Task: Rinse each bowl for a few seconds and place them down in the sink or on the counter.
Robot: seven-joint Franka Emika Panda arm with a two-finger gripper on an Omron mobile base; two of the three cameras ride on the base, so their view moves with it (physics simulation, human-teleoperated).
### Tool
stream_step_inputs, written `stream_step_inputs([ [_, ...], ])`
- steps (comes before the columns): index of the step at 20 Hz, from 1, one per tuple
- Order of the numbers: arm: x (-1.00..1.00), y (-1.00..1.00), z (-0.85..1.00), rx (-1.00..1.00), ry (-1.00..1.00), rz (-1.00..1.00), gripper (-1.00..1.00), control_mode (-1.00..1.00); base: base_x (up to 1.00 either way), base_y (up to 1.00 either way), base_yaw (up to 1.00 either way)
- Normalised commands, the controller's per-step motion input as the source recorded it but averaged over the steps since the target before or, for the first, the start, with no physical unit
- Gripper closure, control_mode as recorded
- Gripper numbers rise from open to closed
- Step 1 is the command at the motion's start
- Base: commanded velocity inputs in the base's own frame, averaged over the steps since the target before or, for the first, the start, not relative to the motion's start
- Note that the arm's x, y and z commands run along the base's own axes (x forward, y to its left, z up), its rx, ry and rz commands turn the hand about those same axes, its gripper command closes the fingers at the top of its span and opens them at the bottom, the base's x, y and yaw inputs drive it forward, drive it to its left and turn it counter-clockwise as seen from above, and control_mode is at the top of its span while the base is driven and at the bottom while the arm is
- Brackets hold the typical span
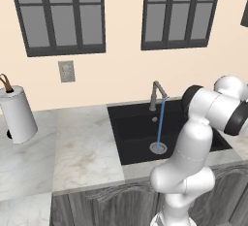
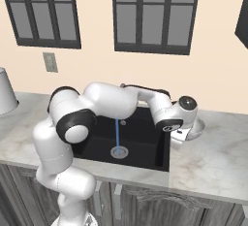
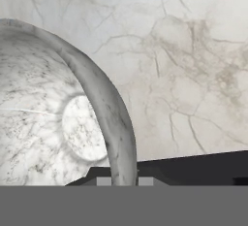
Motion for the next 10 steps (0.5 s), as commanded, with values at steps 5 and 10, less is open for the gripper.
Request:
stream_step_inputs([
  [5,0.0,-0.09,-0.14,0.0,0.0,0.0,1.0,-1.0,0.0,0.0,0.0],
  [10,0.0,-0.12,-0.16,0.0,0.0,0.0,1.0,-1.0,0.0,0.0,0.0],
])
